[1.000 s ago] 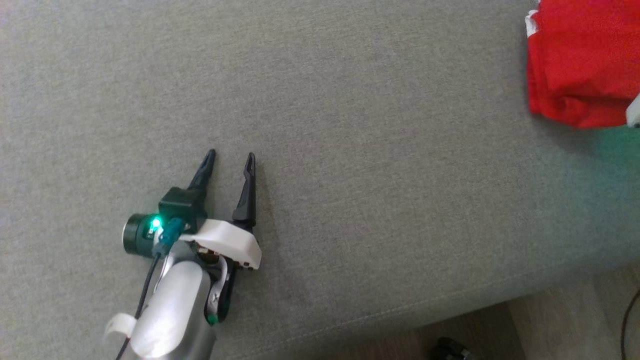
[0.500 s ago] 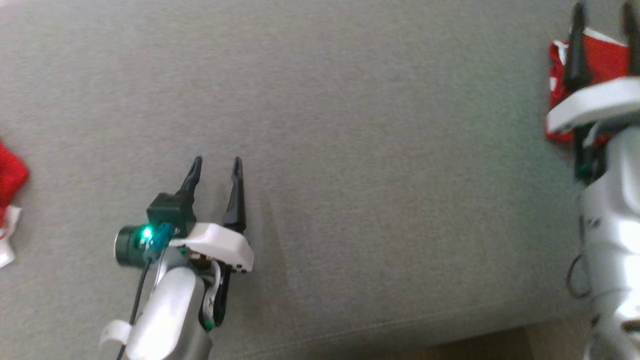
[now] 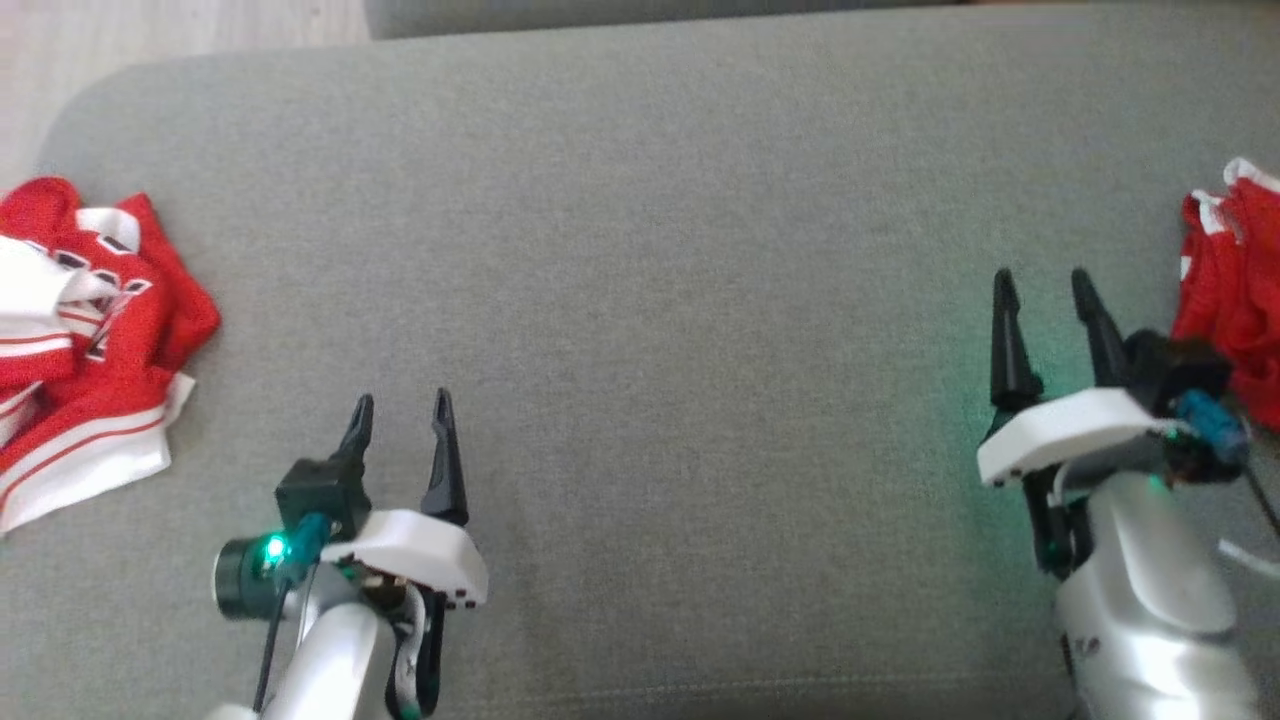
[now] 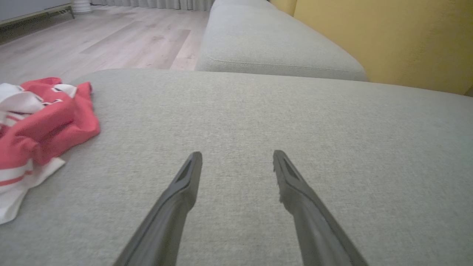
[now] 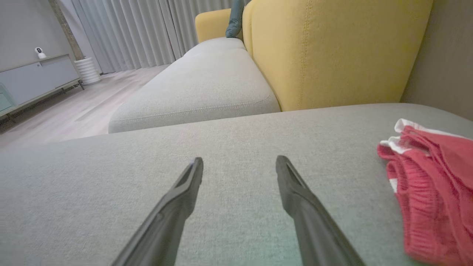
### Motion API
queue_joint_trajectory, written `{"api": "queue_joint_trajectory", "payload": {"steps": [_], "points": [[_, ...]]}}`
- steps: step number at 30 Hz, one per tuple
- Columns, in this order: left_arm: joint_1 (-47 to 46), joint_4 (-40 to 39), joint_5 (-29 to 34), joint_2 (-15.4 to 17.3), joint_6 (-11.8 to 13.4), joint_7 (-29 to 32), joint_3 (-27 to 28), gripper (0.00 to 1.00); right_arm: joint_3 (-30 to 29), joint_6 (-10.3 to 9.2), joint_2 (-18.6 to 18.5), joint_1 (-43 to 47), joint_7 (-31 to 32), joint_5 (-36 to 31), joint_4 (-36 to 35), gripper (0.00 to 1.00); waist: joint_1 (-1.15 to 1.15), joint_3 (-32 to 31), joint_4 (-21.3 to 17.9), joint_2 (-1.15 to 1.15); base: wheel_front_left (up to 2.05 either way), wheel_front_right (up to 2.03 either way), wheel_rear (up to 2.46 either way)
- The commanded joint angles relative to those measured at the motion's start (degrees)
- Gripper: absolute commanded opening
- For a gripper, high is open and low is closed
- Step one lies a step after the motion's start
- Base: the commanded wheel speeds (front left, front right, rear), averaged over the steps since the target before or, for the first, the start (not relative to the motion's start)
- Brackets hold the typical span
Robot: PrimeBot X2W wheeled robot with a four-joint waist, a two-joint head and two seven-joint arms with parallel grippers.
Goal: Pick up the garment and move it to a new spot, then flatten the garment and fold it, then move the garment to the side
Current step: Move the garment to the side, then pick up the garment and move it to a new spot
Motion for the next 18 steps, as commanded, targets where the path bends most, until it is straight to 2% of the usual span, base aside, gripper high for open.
{"api": "queue_joint_trajectory", "payload": {"steps": [1, 8, 18], "points": [[-0.78, -1.70, -0.04, 0.45, 0.29, -0.29, 1.96, 1.00, 1.66, 0.37, 0.57, -0.40, -0.52, 0.42, -1.90, 1.00, 0.00, -1.08, 0.74, 0.00, 0.00, 0.00, 0.00], [2.03, -1.96, 0.15, 0.45, 0.87, -0.29, 4.62, 1.00, 7.01, 0.37, 0.64, 5.15, -0.52, 5.07, -2.11, 1.00, 0.00, -5.15, 0.73, 0.00, 0.00, 0.00, 0.00], [3.98, -2.81, 0.31, 0.45, 0.80, -0.29, 5.31, 1.00, 8.46, 0.37, 0.65, 6.98, -0.52, 5.48, -3.08, 1.00, 0.00, -6.45, 0.75, 0.00, 0.00, 0.00, 0.00]]}}
